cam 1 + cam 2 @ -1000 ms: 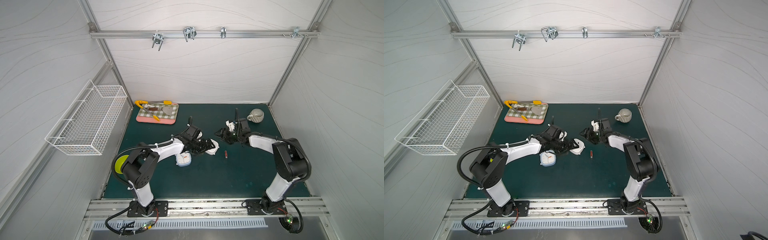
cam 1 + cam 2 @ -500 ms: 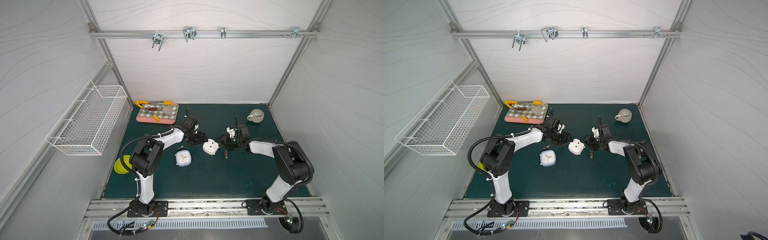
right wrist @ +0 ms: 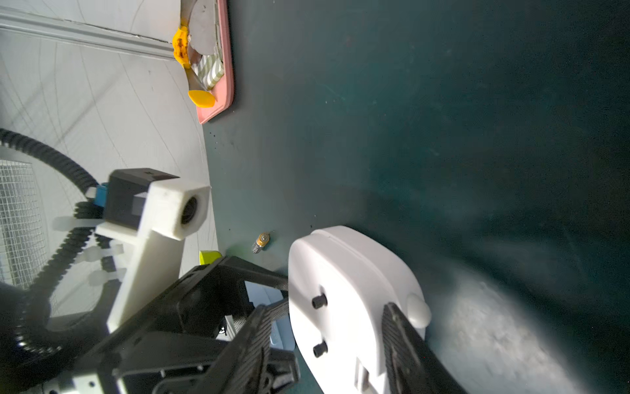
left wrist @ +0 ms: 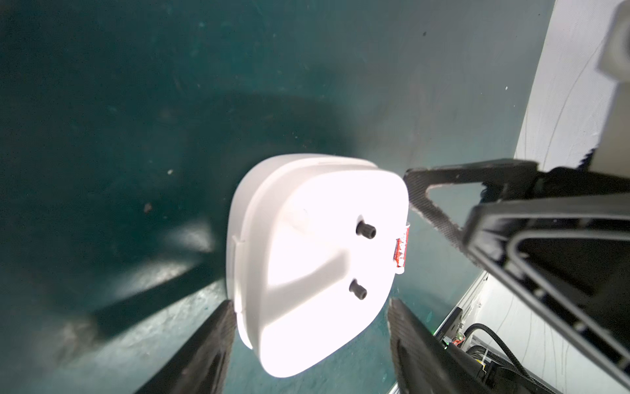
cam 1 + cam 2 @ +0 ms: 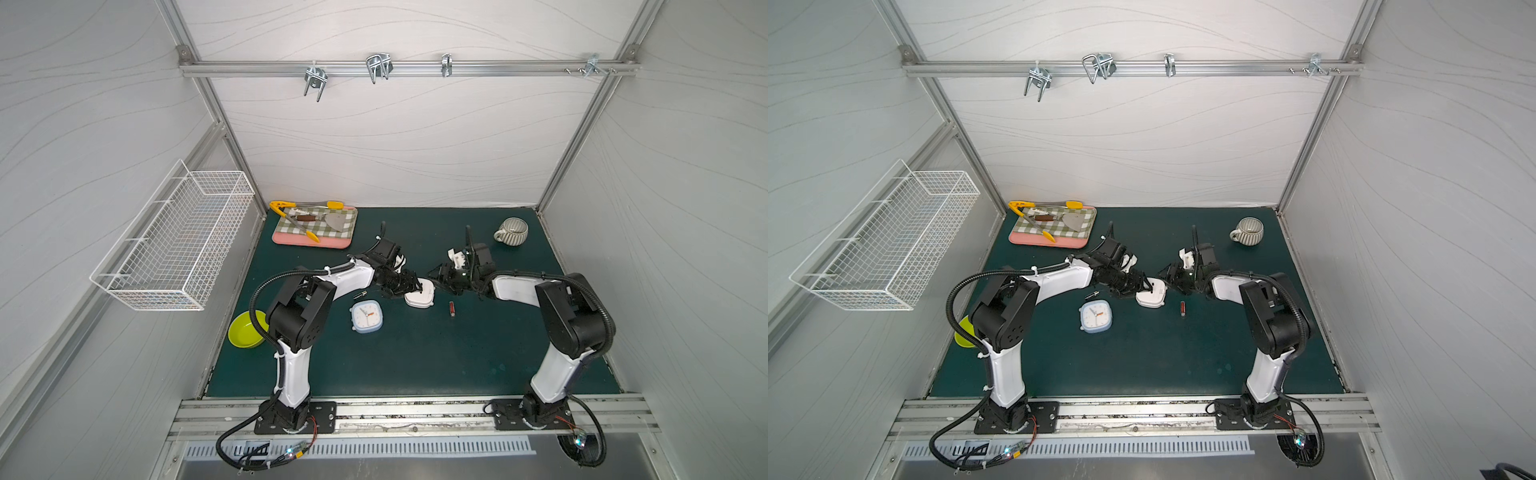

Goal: Insert the battery into the alarm
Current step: Adjust the alarm at the center of the board.

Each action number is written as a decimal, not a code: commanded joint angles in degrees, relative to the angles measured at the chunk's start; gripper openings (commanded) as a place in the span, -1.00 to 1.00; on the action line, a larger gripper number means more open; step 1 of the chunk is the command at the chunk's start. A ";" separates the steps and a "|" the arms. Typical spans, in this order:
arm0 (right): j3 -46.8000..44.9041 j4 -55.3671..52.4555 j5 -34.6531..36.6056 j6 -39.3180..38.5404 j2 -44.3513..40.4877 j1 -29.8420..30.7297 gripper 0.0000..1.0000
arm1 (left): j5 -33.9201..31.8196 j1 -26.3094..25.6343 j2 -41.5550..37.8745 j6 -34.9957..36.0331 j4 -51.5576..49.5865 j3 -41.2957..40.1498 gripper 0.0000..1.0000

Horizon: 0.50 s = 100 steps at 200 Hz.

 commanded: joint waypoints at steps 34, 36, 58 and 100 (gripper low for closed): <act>1.02 -10.83 1.58 -8.61 -5.92 -0.32 0.12 | -3.28 0.54 -6.25 -3.78 2.87 -3.60 0.64; 0.97 -11.32 1.96 -9.01 -6.21 -0.31 0.12 | -3.47 0.63 -6.38 -3.78 2.75 -3.48 0.67; 1.43 -16.47 4.51 -12.40 -8.86 0.02 0.11 | -4.81 1.27 -6.50 -3.72 1.17 -2.11 0.99; 3.95 -22.39 5.37 -13.86 -8.80 1.00 0.02 | -4.50 2.47 -3.22 -1.56 0.56 2.63 0.80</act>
